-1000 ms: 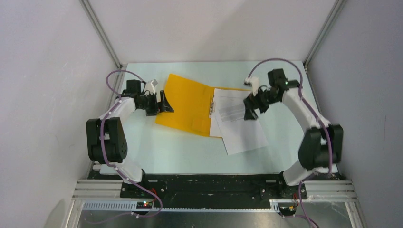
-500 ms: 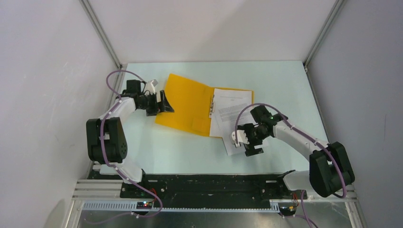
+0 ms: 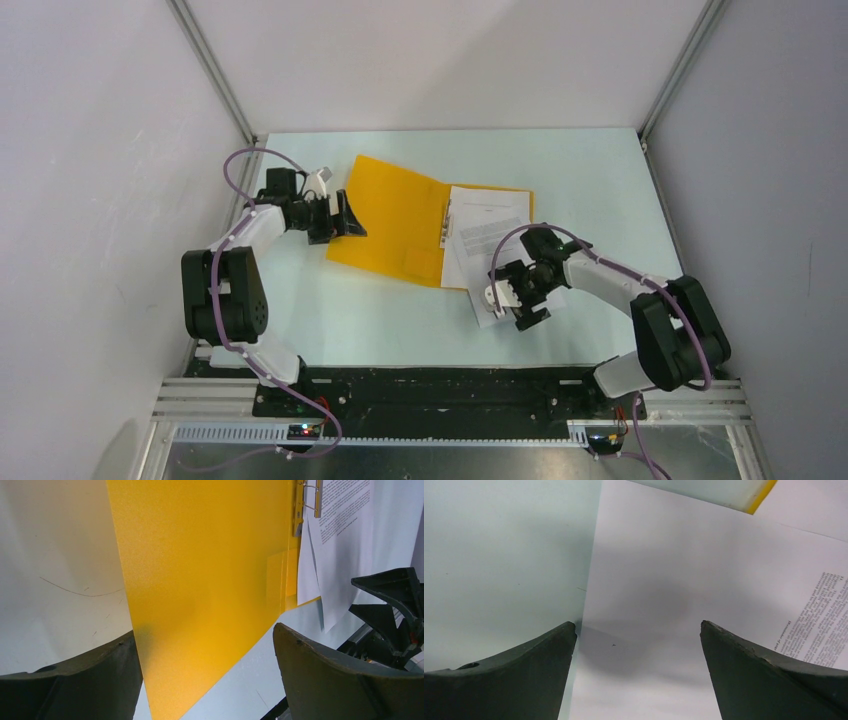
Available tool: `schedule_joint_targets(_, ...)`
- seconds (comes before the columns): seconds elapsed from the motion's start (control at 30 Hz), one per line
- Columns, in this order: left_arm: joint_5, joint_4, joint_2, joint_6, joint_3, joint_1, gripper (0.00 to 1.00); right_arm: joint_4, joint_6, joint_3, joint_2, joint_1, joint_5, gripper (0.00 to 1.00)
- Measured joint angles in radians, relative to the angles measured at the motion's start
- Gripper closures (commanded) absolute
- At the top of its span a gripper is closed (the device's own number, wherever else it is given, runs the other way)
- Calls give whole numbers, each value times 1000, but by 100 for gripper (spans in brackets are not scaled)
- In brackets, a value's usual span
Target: Put the files into the folder
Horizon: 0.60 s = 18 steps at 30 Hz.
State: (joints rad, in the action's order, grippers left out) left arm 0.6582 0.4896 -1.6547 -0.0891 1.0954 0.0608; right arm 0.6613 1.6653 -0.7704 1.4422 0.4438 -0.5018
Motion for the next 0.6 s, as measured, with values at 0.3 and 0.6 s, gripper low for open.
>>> schedule_joint_targets(0.3,0,0,0,-2,0,0,5,45,25,-19,34,0,-11,1)
schedule_joint_targets(0.6,0,0,0,-9,0,0,5,-61,-72,-60,89,19,-19,1)
